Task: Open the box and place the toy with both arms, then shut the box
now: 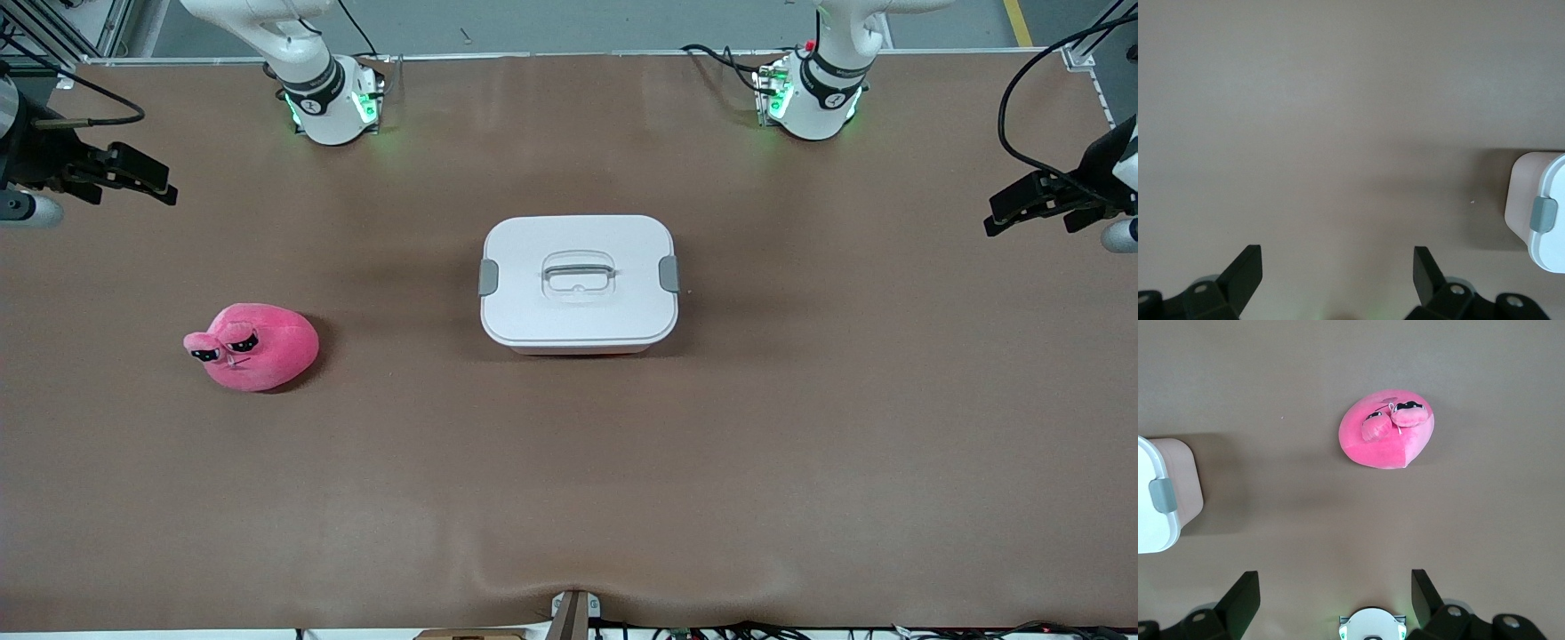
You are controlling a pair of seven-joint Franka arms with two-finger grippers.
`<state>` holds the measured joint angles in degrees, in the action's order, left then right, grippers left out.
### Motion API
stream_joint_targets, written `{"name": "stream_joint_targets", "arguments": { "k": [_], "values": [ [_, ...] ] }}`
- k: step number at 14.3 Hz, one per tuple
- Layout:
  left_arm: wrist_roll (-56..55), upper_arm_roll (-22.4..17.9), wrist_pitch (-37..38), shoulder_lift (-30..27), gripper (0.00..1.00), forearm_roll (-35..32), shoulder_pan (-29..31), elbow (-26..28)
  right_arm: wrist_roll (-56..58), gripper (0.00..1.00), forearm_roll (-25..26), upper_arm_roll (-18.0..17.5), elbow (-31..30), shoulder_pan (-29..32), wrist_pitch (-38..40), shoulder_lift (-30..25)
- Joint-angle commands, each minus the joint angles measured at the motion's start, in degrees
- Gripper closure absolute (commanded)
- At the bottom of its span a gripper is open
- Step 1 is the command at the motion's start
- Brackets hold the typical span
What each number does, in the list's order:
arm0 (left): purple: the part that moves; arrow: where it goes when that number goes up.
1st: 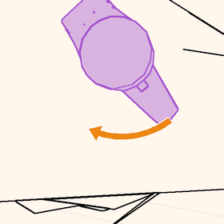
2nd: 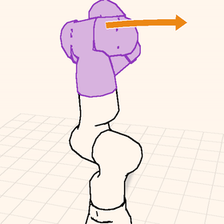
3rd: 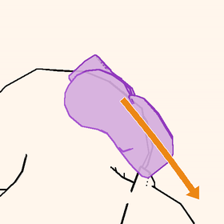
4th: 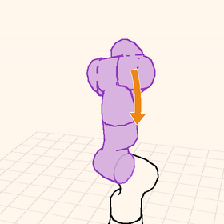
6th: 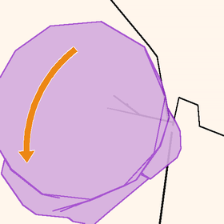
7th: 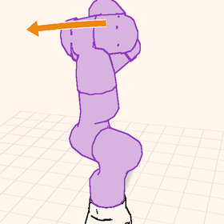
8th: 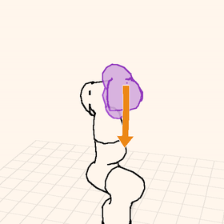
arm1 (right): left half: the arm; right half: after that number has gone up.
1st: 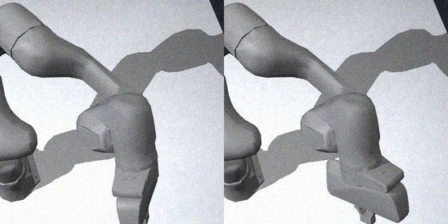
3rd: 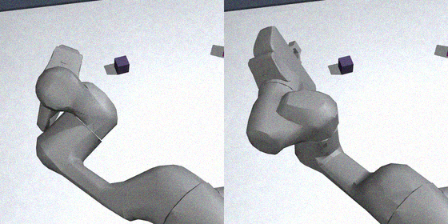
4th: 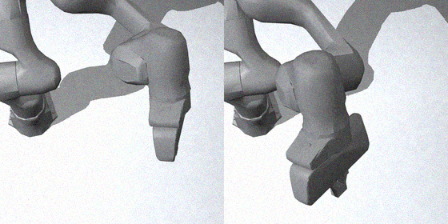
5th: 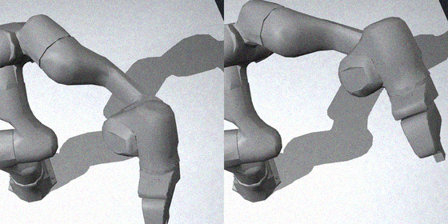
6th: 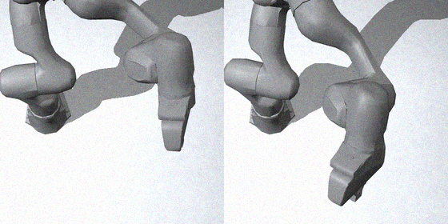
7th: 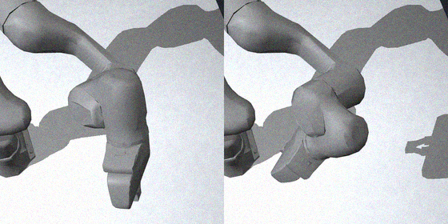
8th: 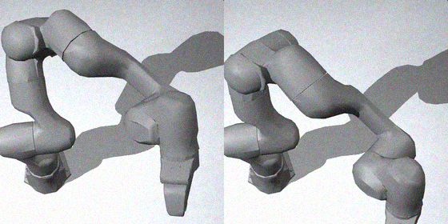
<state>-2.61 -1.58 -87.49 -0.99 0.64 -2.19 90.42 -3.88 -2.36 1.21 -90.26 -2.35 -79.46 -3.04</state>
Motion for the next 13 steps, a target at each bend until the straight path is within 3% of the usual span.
{"name": "stream_joint_targets", "arguments": {
  "k": [1, 13],
  "values": [
    [0.68, 0.09, 0.57, 0.55, 0.00, -0.64, 0.17, -1.21, -0.34, 0.00, -0.45, 0.28, 0.52, 0.07, 0.53, 0.23],
    [0.24, -0.09, 0.57, 4.06, 0.00, -2.58, -0.01, -4.64, -0.34, 0.00, -0.54, 0.46, -0.36, 0.42, 0.36, 0.32]
  ]
}}
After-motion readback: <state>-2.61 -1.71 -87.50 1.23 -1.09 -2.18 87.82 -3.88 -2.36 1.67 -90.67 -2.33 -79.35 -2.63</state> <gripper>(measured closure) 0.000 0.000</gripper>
